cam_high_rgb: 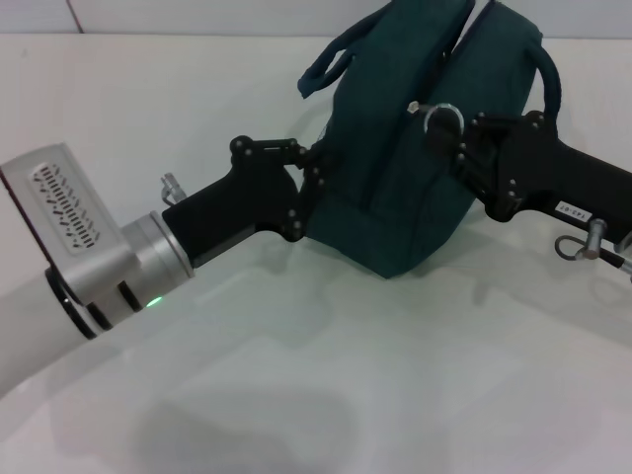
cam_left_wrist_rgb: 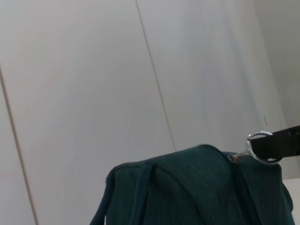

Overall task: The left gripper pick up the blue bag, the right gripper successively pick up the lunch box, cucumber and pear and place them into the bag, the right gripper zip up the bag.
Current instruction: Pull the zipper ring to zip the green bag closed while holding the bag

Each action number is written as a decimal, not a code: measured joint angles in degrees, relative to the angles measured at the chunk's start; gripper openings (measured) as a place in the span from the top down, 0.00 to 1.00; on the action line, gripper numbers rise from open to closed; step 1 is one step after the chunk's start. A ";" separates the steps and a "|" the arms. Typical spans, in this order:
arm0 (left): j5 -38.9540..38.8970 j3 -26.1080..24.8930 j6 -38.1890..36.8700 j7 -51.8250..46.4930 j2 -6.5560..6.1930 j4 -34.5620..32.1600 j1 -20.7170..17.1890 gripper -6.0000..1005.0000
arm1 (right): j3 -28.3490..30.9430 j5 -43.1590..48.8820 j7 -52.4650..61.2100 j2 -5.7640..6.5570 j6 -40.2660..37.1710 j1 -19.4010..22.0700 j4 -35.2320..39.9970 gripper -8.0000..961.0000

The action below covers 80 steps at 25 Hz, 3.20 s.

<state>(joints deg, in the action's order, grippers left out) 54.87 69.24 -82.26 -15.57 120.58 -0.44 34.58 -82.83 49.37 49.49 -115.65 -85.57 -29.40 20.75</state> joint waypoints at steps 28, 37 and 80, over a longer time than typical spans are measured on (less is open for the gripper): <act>4.28 0.46 0.06 8.04 -0.34 -3.58 -5.17 0.95 | 1.62 -5.84 -8.78 -0.22 -0.06 3.31 3.08 0.99; 4.39 -0.09 0.76 8.07 -0.64 -4.50 -6.27 0.95 | 1.62 -11.44 -13.56 -0.30 0.57 4.05 2.23 0.98; 1.64 1.99 -6.39 -23.85 -0.95 -13.23 -2.86 0.28 | 0.35 -13.95 -15.92 -0.18 3.11 4.68 2.27 0.98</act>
<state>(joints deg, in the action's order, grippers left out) 56.50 71.23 -88.65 -39.43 119.63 -13.66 31.72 -82.48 35.42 33.57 -115.83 -82.46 -24.72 23.02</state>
